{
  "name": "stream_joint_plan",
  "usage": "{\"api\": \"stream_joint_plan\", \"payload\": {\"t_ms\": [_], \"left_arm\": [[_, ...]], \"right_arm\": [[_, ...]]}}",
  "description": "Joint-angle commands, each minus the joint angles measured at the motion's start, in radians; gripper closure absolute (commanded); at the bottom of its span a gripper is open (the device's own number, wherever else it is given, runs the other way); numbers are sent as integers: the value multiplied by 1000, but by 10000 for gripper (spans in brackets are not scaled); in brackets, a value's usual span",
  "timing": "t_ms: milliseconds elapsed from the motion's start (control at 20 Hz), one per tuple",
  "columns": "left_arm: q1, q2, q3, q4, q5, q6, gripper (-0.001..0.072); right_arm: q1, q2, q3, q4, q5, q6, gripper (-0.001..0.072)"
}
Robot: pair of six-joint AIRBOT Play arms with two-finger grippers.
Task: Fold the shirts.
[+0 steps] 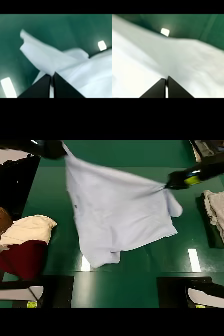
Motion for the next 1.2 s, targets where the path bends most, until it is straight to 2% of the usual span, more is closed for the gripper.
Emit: {"api": "stream_joint_plan", "payload": {"t_ms": [0,150,400,500,550,600,650,700,900,1100,1150], "left_arm": [[-1,-232,1,17,-20,-2,679],[-1,-300,1,25,6,-2,679],[-1,-303,6,39,35,-2,679],[-1,-303,7,39,22,-16,666],[0,-302,11,40,4,-19,416],[0,-301,17,51,-21,-29,144],[0,-301,29,76,-60,-39,153],[5,-301,45,102,-103,-37,209],[43,-301,56,105,-185,-71,204],[43,-302,33,107,-148,-84,204],[44,-306,30,109,-124,-92,204]], "right_arm": [[88,-214,1,-4,-86,0,694],[80,-310,1,43,-164,0,694],[6,-334,5,144,-226,-4,674],[-40,-334,31,189,-196,-18,334],[-61,-334,48,204,-169,-31,304],[-82,-332,68,216,-138,-55,304],[-105,-322,78,217,-108,-64,304],[-132,-303,78,212,-92,-79,305],[-261,-260,77,209,-23,-81,305],[-375,-261,-26,212,2,-82,302],[-399,-261,-69,213,1,-82,228]]}}
